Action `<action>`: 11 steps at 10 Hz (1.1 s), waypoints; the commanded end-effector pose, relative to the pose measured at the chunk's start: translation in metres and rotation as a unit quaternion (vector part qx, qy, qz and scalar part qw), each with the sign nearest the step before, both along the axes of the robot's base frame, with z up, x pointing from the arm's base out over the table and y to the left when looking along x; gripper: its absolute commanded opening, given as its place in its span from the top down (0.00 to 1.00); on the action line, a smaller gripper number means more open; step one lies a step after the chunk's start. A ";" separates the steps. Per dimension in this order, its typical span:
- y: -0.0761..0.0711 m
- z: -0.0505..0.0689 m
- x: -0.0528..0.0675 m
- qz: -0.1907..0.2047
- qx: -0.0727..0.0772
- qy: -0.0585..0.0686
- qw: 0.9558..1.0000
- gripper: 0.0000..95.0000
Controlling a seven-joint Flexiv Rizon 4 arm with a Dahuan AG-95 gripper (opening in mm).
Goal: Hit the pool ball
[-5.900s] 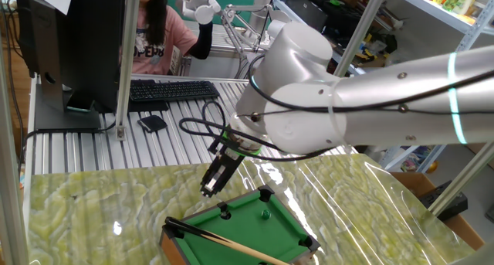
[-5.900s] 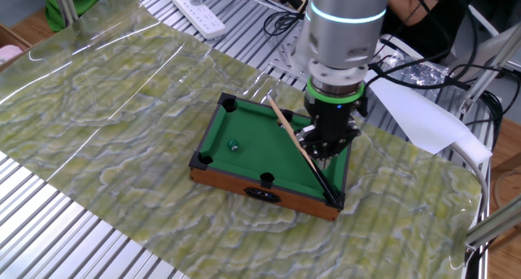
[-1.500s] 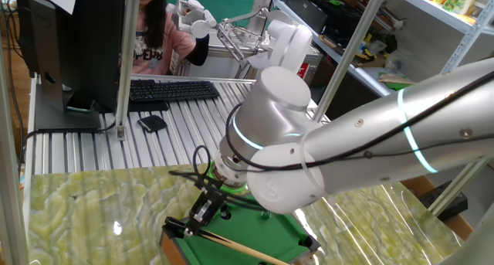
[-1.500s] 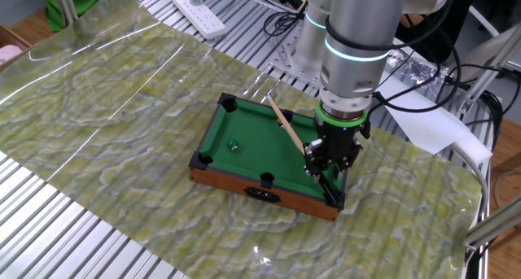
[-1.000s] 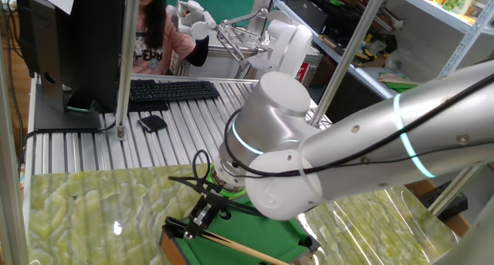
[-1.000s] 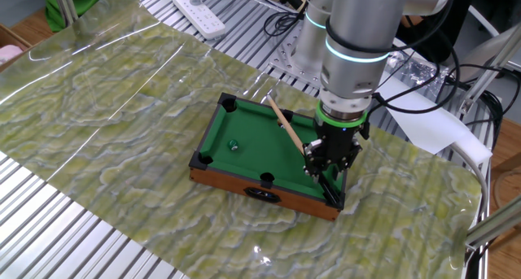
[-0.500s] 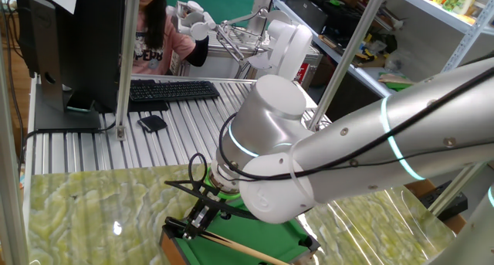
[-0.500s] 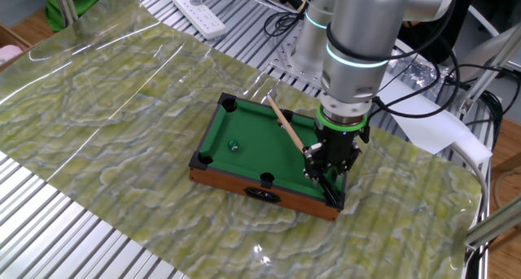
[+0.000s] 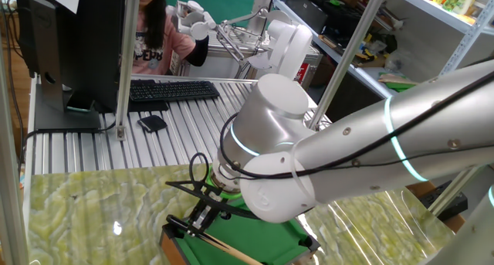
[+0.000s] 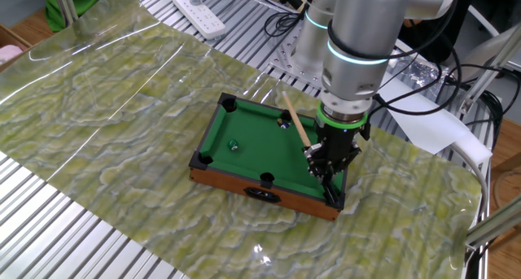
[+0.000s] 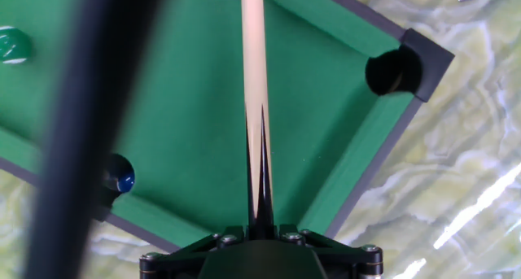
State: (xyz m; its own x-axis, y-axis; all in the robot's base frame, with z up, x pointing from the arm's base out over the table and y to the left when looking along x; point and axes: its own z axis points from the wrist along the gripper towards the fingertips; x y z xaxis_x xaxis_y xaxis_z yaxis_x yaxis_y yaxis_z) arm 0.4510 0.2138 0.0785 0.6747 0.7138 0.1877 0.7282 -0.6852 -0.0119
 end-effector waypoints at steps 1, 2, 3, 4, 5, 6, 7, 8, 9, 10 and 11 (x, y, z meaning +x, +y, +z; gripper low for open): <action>0.001 0.003 0.000 0.010 0.006 0.006 1.000 1.00; 0.000 0.009 -0.001 0.023 0.017 0.012 1.000 1.00; 0.000 0.015 -0.003 0.025 0.018 0.013 0.999 1.00; 0.000 0.020 -0.004 0.028 0.016 0.013 0.999 1.00; 0.000 0.026 -0.006 0.034 0.012 0.013 0.999 1.00; 0.000 0.034 -0.009 0.039 0.011 0.013 0.999 1.00; -0.001 0.042 -0.012 0.041 0.013 0.013 0.999 1.00; -0.001 0.047 -0.014 0.045 0.014 0.012 0.999 1.00; 0.001 0.055 -0.020 0.058 0.013 0.011 0.998 1.00; 0.004 0.061 -0.024 0.063 0.011 0.010 0.998 1.00; 0.005 0.065 -0.027 0.069 0.010 0.010 0.997 1.00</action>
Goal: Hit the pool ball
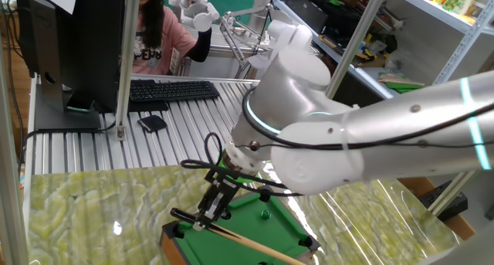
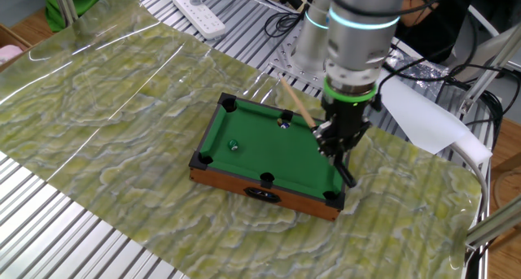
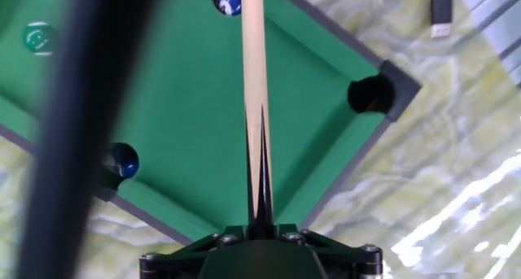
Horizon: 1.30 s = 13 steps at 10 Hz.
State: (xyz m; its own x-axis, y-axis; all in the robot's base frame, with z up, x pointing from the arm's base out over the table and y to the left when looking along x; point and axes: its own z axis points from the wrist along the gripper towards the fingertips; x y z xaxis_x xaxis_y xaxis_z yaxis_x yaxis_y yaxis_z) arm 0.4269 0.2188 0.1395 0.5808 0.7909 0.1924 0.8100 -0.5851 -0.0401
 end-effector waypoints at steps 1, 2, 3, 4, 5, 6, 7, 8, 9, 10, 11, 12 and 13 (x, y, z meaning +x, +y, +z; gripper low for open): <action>-0.001 0.013 -0.008 0.030 -0.001 0.002 1.000 1.00; -0.003 0.018 -0.010 0.045 -0.002 0.002 0.999 1.00; -0.005 0.023 -0.013 0.068 -0.003 -0.001 0.998 1.00; -0.008 0.028 -0.016 0.093 -0.005 -0.004 0.996 1.00; -0.010 0.031 -0.018 0.109 -0.007 -0.006 0.994 1.00; -0.011 0.035 -0.020 0.122 -0.007 -0.008 0.992 1.00; -0.012 0.037 -0.022 0.138 -0.008 -0.009 0.990 1.00; -0.011 0.039 -0.024 0.154 -0.009 -0.010 0.988 1.00; -0.009 0.042 -0.028 0.183 -0.011 -0.011 0.983 1.00; -0.007 0.044 -0.030 0.199 -0.012 -0.010 0.980 1.00; -0.005 0.048 -0.035 0.218 -0.014 -0.011 0.976 1.00; -0.001 0.053 -0.042 0.246 -0.015 -0.013 0.969 1.00; 0.000 0.056 -0.046 0.266 -0.013 -0.016 0.964 1.00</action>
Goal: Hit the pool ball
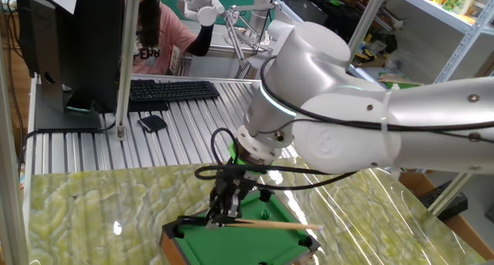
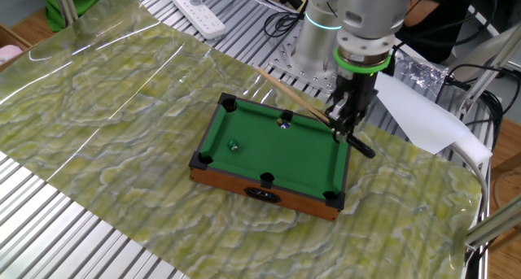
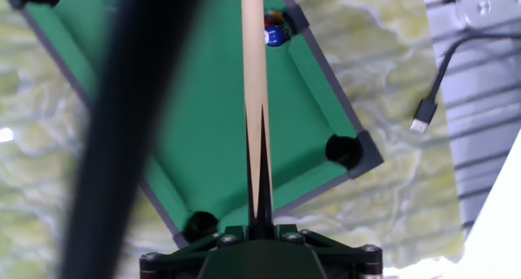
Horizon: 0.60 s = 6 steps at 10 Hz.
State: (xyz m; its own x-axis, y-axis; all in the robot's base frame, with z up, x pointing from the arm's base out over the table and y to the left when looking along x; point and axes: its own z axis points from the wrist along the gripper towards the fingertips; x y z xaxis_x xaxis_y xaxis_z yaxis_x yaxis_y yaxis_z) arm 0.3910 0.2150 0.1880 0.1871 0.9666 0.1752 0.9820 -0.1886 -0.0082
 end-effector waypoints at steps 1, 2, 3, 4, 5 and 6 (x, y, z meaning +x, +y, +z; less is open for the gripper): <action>0.004 0.011 -0.016 0.087 0.004 -0.005 0.996 1.00; 0.002 0.014 -0.018 0.110 0.006 -0.008 0.994 1.00; 0.001 0.016 -0.020 0.120 0.007 -0.010 0.993 1.00; -0.002 0.018 -0.022 0.148 0.011 -0.012 0.989 1.00; -0.003 0.019 -0.023 0.163 0.013 -0.011 0.986 1.00; -0.005 0.022 -0.026 0.210 0.014 -0.013 0.977 1.00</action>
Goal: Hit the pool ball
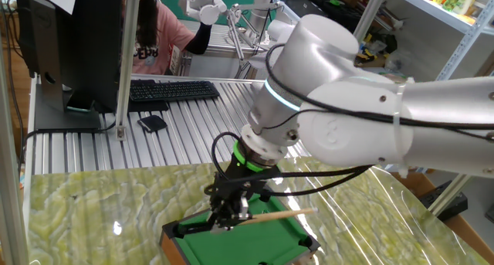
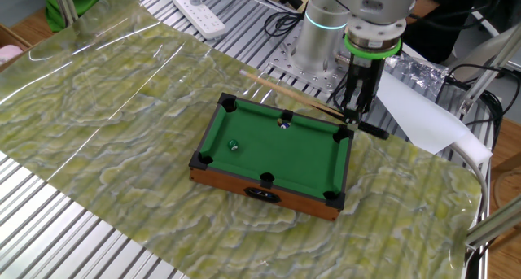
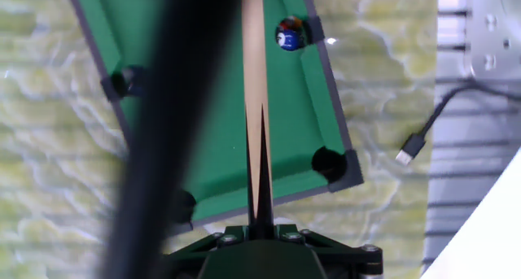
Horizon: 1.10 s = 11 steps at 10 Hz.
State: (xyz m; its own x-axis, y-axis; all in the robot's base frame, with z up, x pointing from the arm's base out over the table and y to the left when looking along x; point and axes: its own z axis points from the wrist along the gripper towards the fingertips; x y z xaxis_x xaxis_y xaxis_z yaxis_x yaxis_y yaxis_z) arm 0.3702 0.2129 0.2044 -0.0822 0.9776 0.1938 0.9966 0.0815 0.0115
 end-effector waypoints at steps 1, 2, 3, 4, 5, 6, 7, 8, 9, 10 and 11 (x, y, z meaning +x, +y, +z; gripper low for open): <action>-0.003 0.006 -0.006 0.108 0.006 -0.004 0.994 1.00; -0.004 0.007 -0.006 0.146 0.009 -0.002 0.989 1.00; -0.005 0.008 -0.007 0.193 0.014 0.004 0.981 1.00; -0.006 0.009 -0.008 0.242 0.022 0.009 0.970 1.00; -0.007 0.010 -0.009 0.287 0.025 0.011 0.957 1.00; -0.007 0.011 -0.010 0.323 0.025 0.005 0.946 1.00; -0.008 0.011 -0.010 0.351 0.025 0.003 0.936 1.00; -0.009 0.012 -0.011 0.386 0.028 0.001 0.922 1.00; -0.011 0.014 -0.013 0.415 0.035 0.006 0.909 1.00; -0.012 0.015 -0.014 0.431 0.043 0.016 0.901 1.00; -0.014 0.017 -0.016 0.447 0.056 0.035 0.892 1.00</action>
State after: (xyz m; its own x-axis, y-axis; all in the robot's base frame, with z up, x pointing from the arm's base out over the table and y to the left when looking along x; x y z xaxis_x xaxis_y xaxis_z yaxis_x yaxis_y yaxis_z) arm 0.3553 0.2013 0.2190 -0.7367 0.6191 0.2720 0.6477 0.7616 0.0211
